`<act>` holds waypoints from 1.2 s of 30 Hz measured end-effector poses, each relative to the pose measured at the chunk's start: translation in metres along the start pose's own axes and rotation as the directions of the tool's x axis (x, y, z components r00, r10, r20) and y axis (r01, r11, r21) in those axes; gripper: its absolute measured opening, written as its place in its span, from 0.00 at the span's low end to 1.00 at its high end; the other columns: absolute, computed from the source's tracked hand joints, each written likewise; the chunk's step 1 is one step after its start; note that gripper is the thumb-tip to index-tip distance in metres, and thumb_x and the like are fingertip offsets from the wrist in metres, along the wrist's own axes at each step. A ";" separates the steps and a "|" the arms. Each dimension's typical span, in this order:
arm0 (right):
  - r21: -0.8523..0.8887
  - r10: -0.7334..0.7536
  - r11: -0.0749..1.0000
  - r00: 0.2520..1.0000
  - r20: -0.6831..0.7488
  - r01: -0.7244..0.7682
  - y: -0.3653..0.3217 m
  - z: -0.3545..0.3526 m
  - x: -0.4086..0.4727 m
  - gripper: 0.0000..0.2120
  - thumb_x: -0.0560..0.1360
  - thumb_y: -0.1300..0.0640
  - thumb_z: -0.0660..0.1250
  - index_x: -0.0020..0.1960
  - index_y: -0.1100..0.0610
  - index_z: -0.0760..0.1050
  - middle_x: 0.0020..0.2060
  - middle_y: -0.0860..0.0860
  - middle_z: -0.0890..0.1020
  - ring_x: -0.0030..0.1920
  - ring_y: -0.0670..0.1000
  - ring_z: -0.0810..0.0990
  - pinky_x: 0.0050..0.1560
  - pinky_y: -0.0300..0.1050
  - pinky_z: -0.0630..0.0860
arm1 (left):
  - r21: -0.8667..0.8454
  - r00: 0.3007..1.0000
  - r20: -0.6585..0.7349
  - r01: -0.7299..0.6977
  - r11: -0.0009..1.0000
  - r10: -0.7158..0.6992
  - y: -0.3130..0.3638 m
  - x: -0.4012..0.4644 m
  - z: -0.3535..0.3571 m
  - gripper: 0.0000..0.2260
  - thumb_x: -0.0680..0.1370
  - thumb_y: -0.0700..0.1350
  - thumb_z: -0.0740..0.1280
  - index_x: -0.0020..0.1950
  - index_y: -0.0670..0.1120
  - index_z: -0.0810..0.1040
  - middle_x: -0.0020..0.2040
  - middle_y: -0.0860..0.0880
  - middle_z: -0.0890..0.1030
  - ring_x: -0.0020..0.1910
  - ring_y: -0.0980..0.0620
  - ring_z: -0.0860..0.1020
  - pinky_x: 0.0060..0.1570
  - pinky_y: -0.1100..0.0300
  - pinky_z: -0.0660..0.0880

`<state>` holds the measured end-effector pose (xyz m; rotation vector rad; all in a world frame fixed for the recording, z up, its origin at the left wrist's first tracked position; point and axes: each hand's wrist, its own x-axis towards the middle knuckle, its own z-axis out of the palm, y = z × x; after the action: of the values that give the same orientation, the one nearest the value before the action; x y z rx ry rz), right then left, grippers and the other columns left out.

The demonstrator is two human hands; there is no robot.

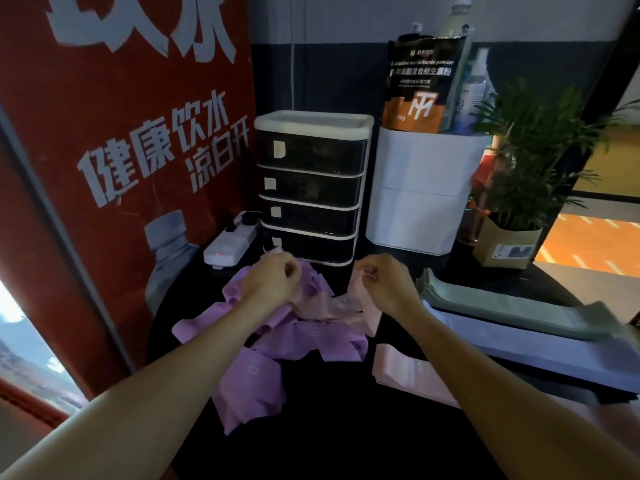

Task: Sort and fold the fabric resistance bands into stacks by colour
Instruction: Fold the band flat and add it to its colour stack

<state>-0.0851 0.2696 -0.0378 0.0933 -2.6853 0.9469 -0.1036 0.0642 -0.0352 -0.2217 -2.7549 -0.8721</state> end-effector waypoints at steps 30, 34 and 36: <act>0.559 -0.119 0.778 0.941 -0.315 0.286 -0.111 -0.177 -0.018 0.18 0.72 0.74 0.61 0.47 0.52 0.79 0.42 0.48 0.80 0.42 0.43 0.77 0.46 0.35 0.76 | -0.582 0.928 0.172 -0.175 0.794 0.331 0.147 -0.017 -0.129 0.29 0.66 0.41 0.77 0.64 0.48 0.69 0.60 0.48 0.75 0.59 0.50 0.75 0.58 0.54 0.75; 0.505 -0.107 0.833 0.961 -0.257 0.227 -0.098 -0.182 -0.026 0.13 0.72 0.73 0.63 0.49 0.59 0.80 0.44 0.51 0.80 0.46 0.48 0.78 0.54 0.42 0.75 | -0.332 0.953 -0.023 -0.294 0.896 0.304 0.144 -0.020 -0.123 0.27 0.70 0.35 0.71 0.65 0.49 0.66 0.56 0.50 0.69 0.51 0.56 0.71 0.45 0.67 0.69; 0.516 -0.062 0.839 0.972 -0.228 0.175 -0.089 -0.184 -0.030 0.11 0.73 0.72 0.65 0.50 0.62 0.80 0.44 0.55 0.81 0.47 0.51 0.78 0.55 0.44 0.75 | -0.381 0.960 -0.091 -0.280 0.881 0.266 0.141 -0.018 -0.121 0.21 0.72 0.37 0.71 0.62 0.49 0.70 0.53 0.49 0.71 0.45 0.59 0.72 0.41 0.70 0.68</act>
<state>0.0033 0.3131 0.1435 0.2615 -2.1319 1.5458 -0.0341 0.1072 0.1325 -0.6434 -2.4053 -1.3174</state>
